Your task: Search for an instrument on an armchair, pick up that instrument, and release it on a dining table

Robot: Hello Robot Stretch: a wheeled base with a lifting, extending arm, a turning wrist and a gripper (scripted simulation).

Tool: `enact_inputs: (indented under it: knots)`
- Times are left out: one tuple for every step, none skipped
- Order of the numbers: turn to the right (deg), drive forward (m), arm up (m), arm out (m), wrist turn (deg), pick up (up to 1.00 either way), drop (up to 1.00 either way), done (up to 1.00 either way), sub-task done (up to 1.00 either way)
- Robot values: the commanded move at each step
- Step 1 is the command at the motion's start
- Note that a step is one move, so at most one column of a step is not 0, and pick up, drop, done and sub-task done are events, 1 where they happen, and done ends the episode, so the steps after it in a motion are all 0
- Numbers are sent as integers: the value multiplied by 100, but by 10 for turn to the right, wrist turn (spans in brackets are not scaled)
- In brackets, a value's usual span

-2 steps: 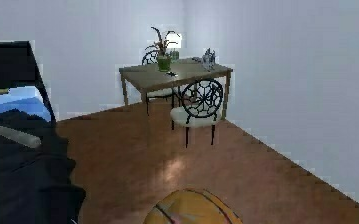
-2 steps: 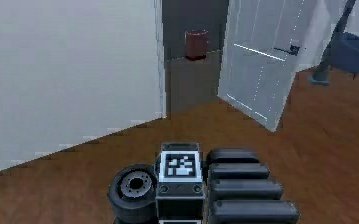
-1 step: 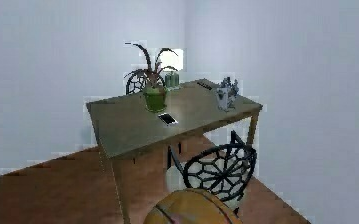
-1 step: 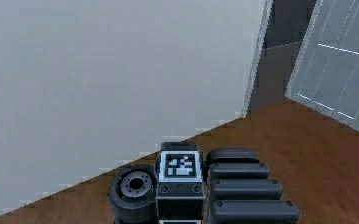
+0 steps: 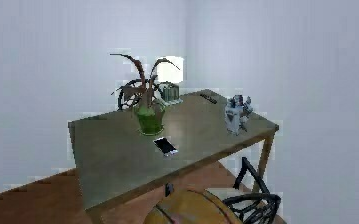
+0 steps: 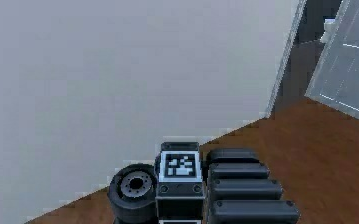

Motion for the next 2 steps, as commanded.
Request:
enact_inputs:
  knots:
    - [450,0,0,0,0,0,0,0,0]
    - [180,0,0,0,0,0,0,0,0]
